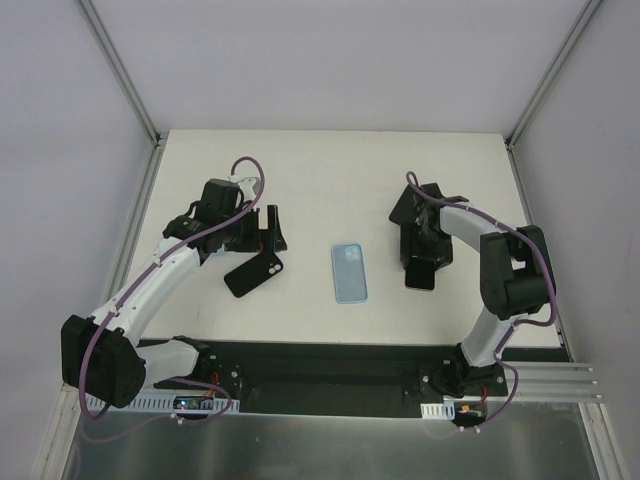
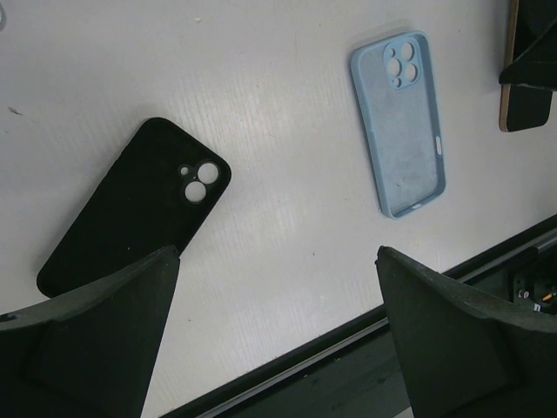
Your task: Put the phone into the phone case
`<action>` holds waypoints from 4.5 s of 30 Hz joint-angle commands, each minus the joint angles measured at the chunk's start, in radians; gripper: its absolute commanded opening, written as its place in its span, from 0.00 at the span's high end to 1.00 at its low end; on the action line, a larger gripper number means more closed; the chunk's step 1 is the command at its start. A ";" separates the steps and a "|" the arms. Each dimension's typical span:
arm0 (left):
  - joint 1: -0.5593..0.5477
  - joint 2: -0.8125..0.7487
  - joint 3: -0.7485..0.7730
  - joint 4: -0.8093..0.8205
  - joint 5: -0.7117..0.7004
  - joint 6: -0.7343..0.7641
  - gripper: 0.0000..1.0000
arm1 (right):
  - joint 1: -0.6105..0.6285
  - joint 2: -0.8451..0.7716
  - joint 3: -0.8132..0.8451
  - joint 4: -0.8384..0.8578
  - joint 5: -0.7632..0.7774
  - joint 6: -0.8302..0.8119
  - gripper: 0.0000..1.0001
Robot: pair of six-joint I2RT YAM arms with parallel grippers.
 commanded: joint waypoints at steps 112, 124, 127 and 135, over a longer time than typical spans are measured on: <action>0.059 -0.148 -0.122 0.005 -0.005 -0.174 0.25 | 0.542 -0.067 0.163 0.021 0.031 0.343 0.25; -0.066 -0.012 -0.088 0.114 -0.009 -0.245 0.32 | 0.394 -0.206 -0.055 0.093 -0.087 0.235 0.50; -0.089 0.048 -0.070 0.158 0.020 -0.268 0.33 | 0.373 -0.203 -0.067 0.126 -0.167 0.202 0.57; -0.148 0.191 -0.022 0.226 0.040 -0.314 0.33 | 0.364 -0.172 -0.116 0.198 -0.257 0.175 0.70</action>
